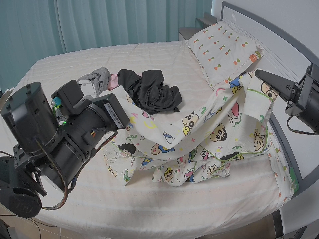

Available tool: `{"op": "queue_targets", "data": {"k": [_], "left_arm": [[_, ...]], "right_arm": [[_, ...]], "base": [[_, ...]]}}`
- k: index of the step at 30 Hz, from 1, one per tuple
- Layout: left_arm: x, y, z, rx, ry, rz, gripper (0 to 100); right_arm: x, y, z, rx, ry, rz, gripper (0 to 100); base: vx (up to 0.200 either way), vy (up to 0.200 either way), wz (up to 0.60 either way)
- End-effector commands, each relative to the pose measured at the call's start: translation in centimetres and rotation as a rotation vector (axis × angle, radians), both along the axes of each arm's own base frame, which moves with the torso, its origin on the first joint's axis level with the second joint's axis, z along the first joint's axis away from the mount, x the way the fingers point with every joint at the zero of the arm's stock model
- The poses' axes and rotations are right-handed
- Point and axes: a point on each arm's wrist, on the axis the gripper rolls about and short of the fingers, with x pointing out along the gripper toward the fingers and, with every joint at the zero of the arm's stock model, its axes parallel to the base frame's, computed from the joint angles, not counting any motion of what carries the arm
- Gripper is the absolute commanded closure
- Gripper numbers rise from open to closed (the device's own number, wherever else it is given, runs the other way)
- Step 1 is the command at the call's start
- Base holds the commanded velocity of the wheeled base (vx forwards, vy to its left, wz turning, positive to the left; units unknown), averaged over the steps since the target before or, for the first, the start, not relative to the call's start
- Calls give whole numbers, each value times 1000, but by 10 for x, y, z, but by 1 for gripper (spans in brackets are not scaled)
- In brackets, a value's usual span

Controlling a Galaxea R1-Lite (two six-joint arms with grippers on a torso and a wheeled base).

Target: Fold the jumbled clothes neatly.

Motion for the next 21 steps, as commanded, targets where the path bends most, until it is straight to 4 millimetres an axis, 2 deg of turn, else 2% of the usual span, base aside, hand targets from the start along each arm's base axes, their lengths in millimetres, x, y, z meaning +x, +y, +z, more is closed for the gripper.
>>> {"op": "queue_targets", "data": {"k": [1,7,10,15,18,21], "left_arm": [[-1,0,-2,2,4,-3,100],[-3,1,-3,7,7,-6,100],[-5,3,1,-1,-3,-4,100],[-21,17,20,-51,-54,-11,100],[-25,17,22,-56,-57,-20,100],[-34,21,16,-18,-23,-40,100]], "right_arm": [[-4,-2,2,0,-17,2,100],[-16,-7,11,23,-56,12,100],[-23,-11,15,34,-75,15,100],[-43,-17,20,60,-116,62,100],[-48,-20,23,65,-134,89,100],[-53,-22,20,60,-133,122,100]], "base": [[-200,0,0],[-200,0,0],[0,0,0],[0,0,0],[0,0,0],[0,0,0]]}}
